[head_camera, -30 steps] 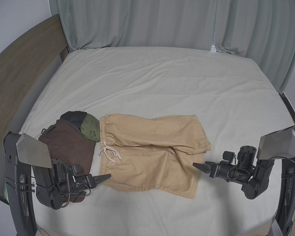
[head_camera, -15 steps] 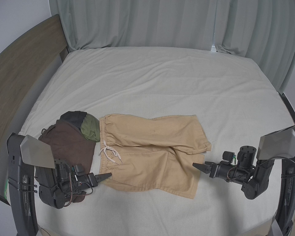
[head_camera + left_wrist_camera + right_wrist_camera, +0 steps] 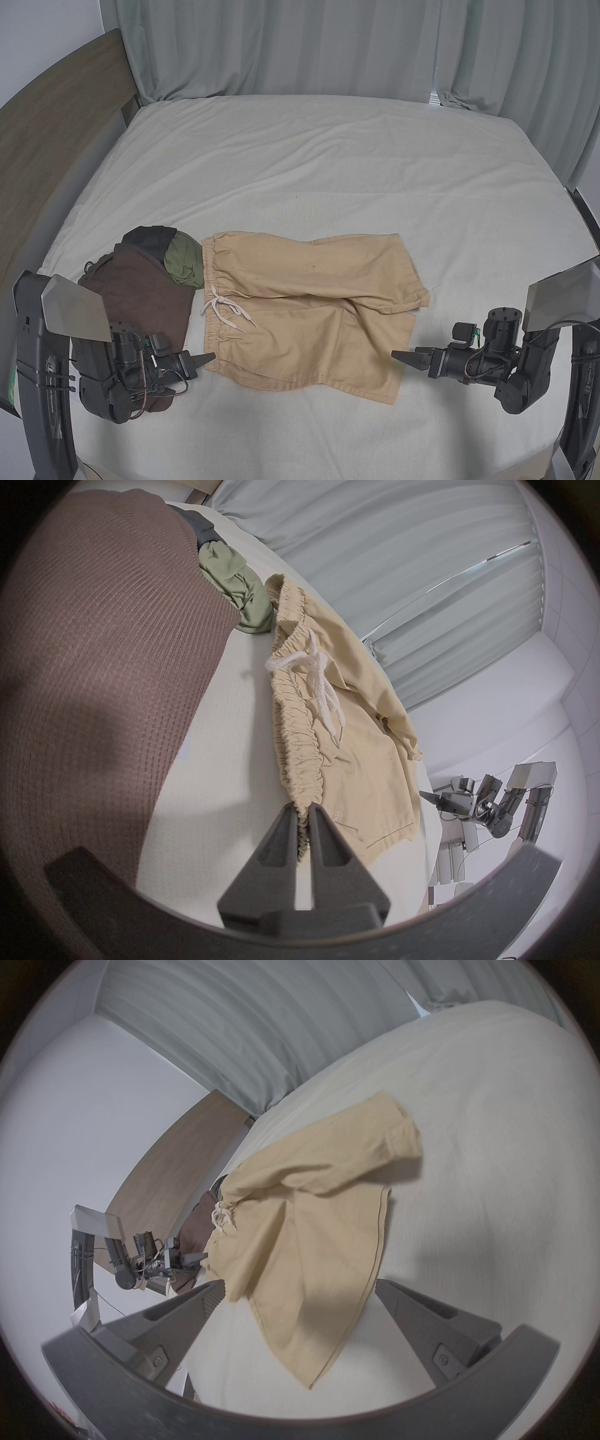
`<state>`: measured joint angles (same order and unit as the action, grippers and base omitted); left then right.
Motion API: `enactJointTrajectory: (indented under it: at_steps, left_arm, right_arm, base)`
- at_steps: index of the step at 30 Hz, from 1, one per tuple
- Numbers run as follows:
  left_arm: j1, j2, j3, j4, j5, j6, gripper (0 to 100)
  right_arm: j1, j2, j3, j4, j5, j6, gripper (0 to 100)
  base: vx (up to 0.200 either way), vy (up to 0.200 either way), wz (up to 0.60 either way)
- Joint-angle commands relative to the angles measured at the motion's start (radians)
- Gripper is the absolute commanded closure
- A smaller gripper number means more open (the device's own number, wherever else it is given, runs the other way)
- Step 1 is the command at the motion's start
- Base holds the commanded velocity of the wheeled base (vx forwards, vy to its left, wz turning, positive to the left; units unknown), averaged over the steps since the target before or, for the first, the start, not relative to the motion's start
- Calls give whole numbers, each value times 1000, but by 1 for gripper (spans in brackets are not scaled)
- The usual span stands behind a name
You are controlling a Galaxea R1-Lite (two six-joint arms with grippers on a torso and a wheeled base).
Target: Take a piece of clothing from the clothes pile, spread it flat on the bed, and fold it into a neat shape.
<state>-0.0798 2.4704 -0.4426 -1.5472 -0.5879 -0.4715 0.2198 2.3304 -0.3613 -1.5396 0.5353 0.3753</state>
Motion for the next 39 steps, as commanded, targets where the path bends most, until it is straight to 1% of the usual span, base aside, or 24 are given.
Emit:
enactJointTrajectory:
  at_steps: [1,10,11,21,28,29,33,34,39]
  left_arm:
    - [5,-5,-1,-2,0,1,100]
    - [23,-1,5,-1,-9,2,100]
    - [26,-1,5,-1,-9,4,0]
    - [14,10,39,-1,-7,-4,0]
    - [6,36,18,-1,-7,-9,0]
    - [5,39,16,-1,-7,-9,100]
    - [2,39,13,-1,-7,-13,100]
    - [-3,41,-1,-2,-4,-3,100]
    - [-3,41,-2,-2,-6,-3,100]
  right_arm:
    - [1,6,30,-1,11,-1,0]
    - [1,30,28,-2,17,-13,0]
    - [1,30,30,-2,15,-21,0]
    - [0,30,30,-2,15,-29,0]
    - [1,30,28,-2,15,-29,0]
    - [0,30,28,-2,15,-30,0]
    - [0,30,30,-2,15,-30,0]
    - [82,90,119,-2,34,-30,0]
    - [84,90,119,-2,34,-32,0]
  base:
    - [0,0,0]
    - [0,0,0]
    - [0,0,0]
    - [0,0,0]
    - [0,0,0]
    - [0,0,0]
    - [0,0,0]
    - [0,0,0]
    - [0,0,0]
